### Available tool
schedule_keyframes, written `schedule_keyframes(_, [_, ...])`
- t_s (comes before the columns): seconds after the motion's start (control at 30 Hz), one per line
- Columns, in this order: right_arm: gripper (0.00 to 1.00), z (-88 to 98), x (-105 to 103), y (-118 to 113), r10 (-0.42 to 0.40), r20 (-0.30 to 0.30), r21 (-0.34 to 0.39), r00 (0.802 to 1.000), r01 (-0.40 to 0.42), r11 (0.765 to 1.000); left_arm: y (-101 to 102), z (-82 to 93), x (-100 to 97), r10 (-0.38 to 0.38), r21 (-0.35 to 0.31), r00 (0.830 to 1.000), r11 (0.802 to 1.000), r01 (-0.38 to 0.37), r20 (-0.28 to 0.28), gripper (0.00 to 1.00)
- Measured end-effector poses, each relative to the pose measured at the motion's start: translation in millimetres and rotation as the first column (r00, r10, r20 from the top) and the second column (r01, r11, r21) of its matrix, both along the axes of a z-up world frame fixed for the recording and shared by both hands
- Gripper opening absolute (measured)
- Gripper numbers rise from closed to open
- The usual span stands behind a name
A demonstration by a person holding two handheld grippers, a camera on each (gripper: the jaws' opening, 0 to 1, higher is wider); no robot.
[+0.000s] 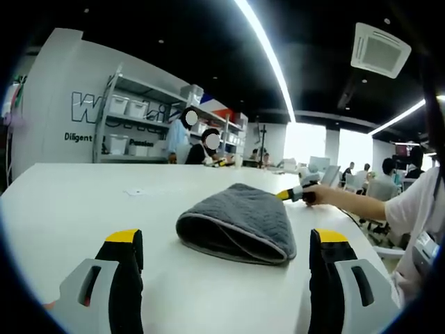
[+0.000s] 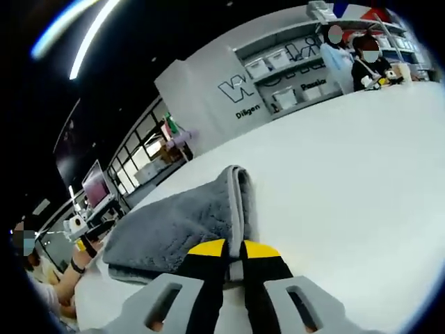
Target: Fold the towel on the table until its edges align and the towel forms a compact rectangular stack.
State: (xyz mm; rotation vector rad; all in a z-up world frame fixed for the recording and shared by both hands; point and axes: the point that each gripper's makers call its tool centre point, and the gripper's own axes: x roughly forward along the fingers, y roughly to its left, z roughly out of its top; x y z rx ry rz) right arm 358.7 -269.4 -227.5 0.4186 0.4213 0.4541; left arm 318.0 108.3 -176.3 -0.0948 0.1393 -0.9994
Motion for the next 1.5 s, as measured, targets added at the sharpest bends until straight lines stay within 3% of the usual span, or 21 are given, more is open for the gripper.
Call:
schedule_keyframes(0.2, [0.04,4.9,0,-5,-0.031,0.028,0.018,0.999,0.030,0.999,1,0.4,0.7,0.000,0.000,1.000,1.000,0.000,0.000,0.98])
schedule_keyframes(0.63, [0.04,13.4,-3,-2,-0.022,0.060,0.083,0.998,0.017,0.996,0,1.2,0.8,-0.001,-0.004,1.000,1.000,0.001,-0.001,0.98])
schedule_keyframes(0.8, [0.03,28.6,-4,-2,-0.017,0.104,0.153,0.994,0.001,0.988,0,2.7,1.3,-0.003,-0.004,1.000,1.000,0.003,0.004,0.98])
schedule_keyframes(1.0, [0.03,37.5,-8,9,-0.003,0.118,0.164,0.993,-0.017,0.986,0,3.7,1.6,-0.001,-0.007,1.000,1.000,0.001,0.006,0.98])
schedule_keyframes(1.13, [0.03,44.9,-10,13,0.002,0.140,0.143,0.990,-0.022,0.989,0,3.8,3.1,-0.002,-0.004,1.000,1.000,0.002,0.006,0.98])
schedule_keyframes(1.5, [0.03,68.1,-15,28,0.041,0.234,-0.003,0.971,-0.042,0.999,0,2.0,1.5,-0.002,0.000,1.000,1.000,0.002,0.006,0.98])
